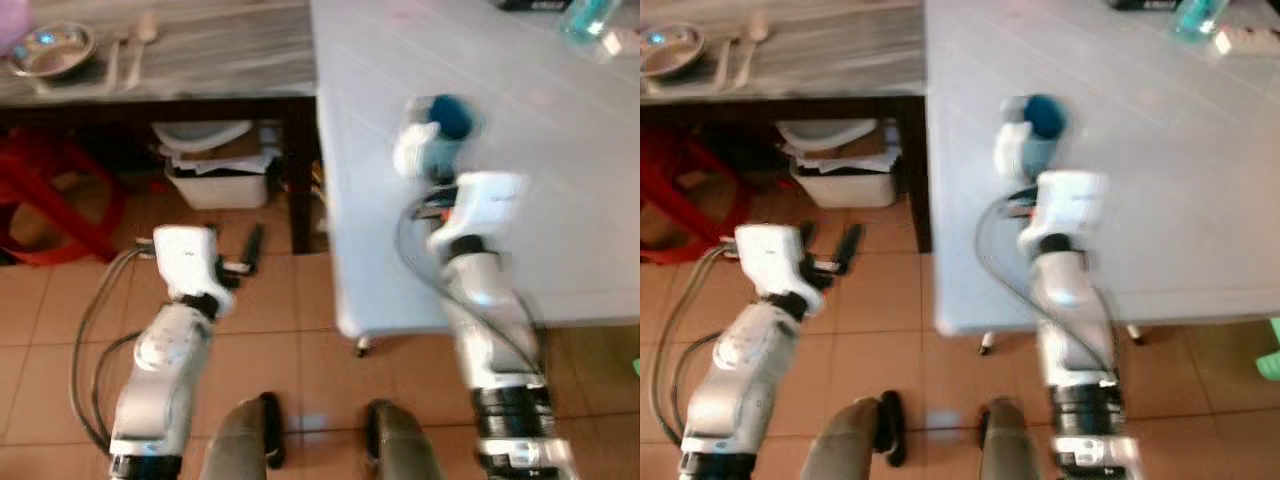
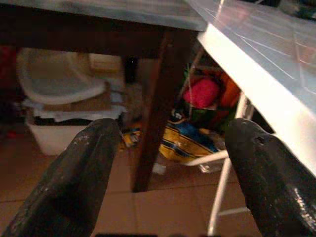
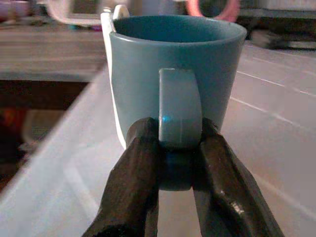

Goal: Setting the table

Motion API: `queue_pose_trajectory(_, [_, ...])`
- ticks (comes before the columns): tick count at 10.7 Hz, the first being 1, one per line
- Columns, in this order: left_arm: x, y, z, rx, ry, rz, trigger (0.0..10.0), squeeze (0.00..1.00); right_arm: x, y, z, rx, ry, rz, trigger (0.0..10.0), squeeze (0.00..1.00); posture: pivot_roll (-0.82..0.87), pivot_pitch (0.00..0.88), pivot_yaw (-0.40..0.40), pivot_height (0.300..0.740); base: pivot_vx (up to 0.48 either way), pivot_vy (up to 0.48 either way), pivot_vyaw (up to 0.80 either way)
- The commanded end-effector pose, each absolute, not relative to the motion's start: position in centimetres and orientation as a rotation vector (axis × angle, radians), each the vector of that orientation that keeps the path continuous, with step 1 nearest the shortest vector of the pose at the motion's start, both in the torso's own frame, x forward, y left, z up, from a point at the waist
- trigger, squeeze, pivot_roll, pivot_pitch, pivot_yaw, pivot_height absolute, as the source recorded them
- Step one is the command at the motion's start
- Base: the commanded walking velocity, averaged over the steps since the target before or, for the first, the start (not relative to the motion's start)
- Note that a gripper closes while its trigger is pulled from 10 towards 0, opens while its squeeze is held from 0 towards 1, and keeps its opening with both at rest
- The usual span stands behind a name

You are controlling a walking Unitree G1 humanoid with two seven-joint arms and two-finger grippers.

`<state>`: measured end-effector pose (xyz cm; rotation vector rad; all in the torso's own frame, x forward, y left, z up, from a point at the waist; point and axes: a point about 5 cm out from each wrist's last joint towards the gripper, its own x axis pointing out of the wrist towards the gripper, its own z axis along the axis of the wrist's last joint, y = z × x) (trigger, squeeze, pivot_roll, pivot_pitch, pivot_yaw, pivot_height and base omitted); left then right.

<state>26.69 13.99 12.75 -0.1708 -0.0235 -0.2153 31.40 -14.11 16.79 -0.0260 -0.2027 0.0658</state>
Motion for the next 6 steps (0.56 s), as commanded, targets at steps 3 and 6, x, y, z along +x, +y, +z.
queue_pose_trajectory(3, [26.78, 13.78, 12.48, -0.175, -0.024, -0.214, 10.0, 0.0, 30.98, -14.97, 17.61, -0.059, -0.247, 0.045, 0.0, 0.0, -0.04, 0.217, 0.01, 0.74, 0.0, 0.464, 0.0])
queue_pose_trajectory(6, [26.81, 13.72, 12.46, -0.179, -0.029, -0.219, 10.0, 0.0, 30.8, -14.74, 17.72, -0.071, -0.254, 0.054, 0.0, 0.0, -0.05, 0.217, 0.009, 0.74, 0.0, 0.447, 0.0])
